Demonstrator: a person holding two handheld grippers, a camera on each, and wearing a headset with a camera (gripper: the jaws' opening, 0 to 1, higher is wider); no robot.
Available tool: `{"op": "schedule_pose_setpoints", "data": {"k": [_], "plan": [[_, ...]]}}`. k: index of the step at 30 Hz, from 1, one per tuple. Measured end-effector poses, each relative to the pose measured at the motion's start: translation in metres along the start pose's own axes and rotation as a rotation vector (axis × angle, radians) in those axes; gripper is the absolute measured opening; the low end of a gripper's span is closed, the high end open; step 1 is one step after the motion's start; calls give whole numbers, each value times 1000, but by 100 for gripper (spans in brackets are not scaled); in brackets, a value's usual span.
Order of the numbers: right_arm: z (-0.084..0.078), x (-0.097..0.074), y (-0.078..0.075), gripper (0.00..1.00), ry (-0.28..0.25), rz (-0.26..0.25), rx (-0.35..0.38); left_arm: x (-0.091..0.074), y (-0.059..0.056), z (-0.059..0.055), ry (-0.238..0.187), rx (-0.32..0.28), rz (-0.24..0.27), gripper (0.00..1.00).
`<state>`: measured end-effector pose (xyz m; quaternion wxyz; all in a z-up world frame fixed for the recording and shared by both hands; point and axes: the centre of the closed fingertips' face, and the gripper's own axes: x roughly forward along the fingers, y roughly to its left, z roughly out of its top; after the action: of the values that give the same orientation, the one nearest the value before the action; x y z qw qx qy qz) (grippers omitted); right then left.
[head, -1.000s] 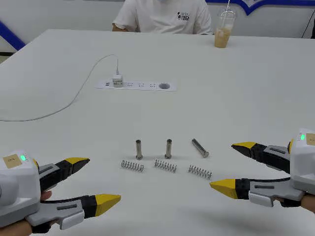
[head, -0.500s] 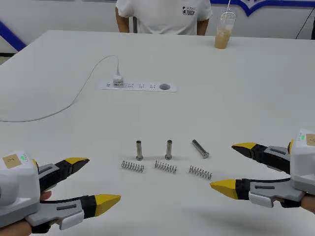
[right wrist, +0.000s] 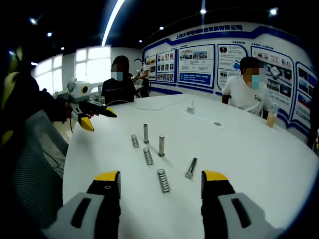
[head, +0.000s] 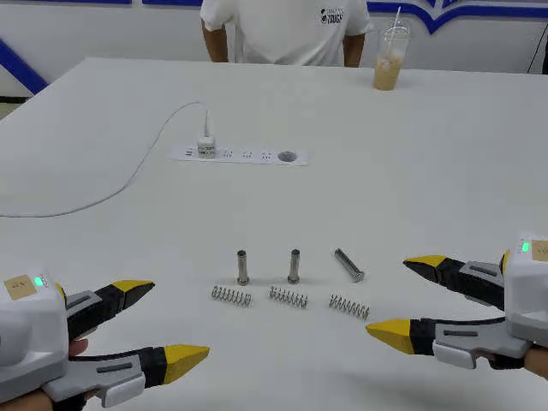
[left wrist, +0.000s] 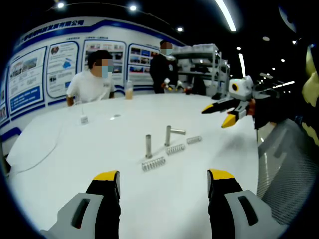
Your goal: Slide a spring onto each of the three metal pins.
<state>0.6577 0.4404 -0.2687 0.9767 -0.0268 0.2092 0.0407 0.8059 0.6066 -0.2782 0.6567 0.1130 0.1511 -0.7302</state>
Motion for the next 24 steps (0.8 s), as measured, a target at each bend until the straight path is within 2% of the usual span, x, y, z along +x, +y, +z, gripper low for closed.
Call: {"op": "schedule_pose_setpoints", "data": {"k": [10,14,24], "plan": [[1,0,0,66,2,0,3,0,0,1,-1,2,1,73],[6,2,-3,66,2,-6,1,0,0,1,-2,2,1,73],[19,18,-15,61,31,-22,-9,0,0,2,-4,5,3,73]]}}
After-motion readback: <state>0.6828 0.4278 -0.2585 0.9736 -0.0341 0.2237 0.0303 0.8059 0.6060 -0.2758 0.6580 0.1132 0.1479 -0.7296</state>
